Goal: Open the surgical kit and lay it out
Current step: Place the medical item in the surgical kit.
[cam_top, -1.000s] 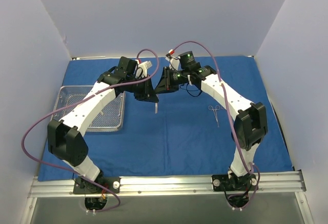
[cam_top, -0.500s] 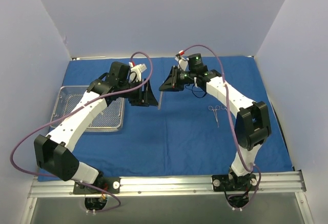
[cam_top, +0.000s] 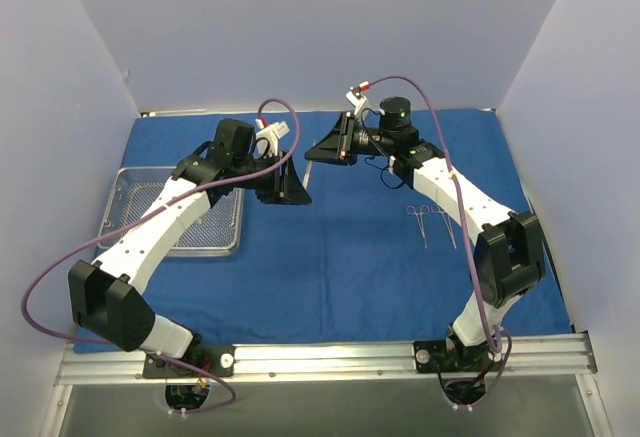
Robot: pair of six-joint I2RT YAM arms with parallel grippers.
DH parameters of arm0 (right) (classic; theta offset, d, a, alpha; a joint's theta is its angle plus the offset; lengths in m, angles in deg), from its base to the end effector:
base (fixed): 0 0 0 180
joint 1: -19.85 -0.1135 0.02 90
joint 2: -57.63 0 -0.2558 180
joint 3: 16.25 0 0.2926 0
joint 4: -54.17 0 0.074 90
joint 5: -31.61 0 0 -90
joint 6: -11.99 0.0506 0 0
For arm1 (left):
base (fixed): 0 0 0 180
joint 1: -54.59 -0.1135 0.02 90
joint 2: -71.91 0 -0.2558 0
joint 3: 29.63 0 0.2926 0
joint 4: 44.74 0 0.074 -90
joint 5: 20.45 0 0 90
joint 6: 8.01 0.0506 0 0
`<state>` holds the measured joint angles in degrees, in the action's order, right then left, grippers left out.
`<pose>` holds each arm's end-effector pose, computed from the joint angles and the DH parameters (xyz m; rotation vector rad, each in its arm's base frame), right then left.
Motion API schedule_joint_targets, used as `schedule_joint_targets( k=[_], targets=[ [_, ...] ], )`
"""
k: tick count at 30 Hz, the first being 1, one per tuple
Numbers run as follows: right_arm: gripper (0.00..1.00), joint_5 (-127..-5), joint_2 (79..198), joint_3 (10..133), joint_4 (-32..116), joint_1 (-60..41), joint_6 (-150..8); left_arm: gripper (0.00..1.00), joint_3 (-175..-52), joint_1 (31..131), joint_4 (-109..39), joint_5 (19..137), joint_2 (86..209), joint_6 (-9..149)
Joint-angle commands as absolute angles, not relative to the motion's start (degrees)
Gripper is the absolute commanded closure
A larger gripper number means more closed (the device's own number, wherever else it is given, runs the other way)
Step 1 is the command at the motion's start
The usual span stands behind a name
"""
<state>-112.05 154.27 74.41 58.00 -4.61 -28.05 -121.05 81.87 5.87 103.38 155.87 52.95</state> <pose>0.3877 0.2211 0.3332 -0.4349 1.8507 1.6840 0.3140 -0.1936 0.3265 0.2842 2.4464 -1.1539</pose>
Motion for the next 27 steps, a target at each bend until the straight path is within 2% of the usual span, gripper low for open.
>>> schedule_joint_targets(
  k=[1, 3, 4, 7, 8, 9, 10, 11, 13, 14, 15, 19, 27],
  targets=[
    [1.0, -115.95, 151.67, 73.89, 64.92, -4.93, -25.45, 0.55, -121.36, 81.66, -0.48, 107.87, 155.15, 51.14],
    [1.0, -116.22, 151.67, 73.8, 65.19, -5.11, -25.27, 0.62, -120.92, 81.66, -1.27, 108.31, 154.88, 50.79],
    [1.0, -116.3, 151.67, 73.71, 65.36, -5.19, -25.27, 0.7, -120.74, 81.66, -1.62, 109.18, 154.79, 50.52],
    [1.0, -116.39, 151.41, 73.19, 65.63, -5.28, -25.1, 0.83, -120.48, 81.66, -2.15, 109.98, 154.7, 50.17],
    [1.0, -116.31, 151.41, 73.1, 65.72, -5.28, -25.19, 0.95, -120.3, 81.66, -2.24, 110.07, 154.7, 50.0],
    [1.0, -116.3, 151.49, 73.27, 65.46, -5.28, -25.36, 0.98, -120.21, 81.66, -1.8, 109.98, 154.62, 49.99],
    [0.99, -116.48, 151.49, 73.54, 64.67, -5.28, -25.71, 0.98, -120.21, 81.66, -1.1, 109.72, 154.7, 50.34],
    [0.84, -116.22, 151.58, 74.06, 63.1, -5.28, -26.67, 0.98, -120.56, 81.66, 0.03, 108.93, 154.62, 50.87],
    [0.68, -113.95, 151.67, 77.38, 53.28, -5.19, -33.68, 0.98, -121.35, 81.66, 4.86, 104.46, 154.09, 53.32],
    [0.57, -112.37, 151.76, 79.14, 43.49, -5.19, -37.45, 0.98, -121.62, 81.57, 8.71, 100.18, 153.39, 54.46],
    [0.53, -110.7, 151.84, 80.82, 38.52, -5.11, -44.54, 0.98, -122.14, 81.57, 10.49, 98.05, 153.04, 56.22],
    [0.46, -105.67, 151.24, 84.96, 25.48, -5.11, -54.62, 0.98, -121.8, 81.57, 15.95, 94.77, 151.37, 61.15],
    [0.45, -112.09, 148.51, 81.89, 24.59, -5.98, -60.08, 0.98, -120.12, 81.75, 19.2, 100.58, 146.01, 66.87]
  ],
)
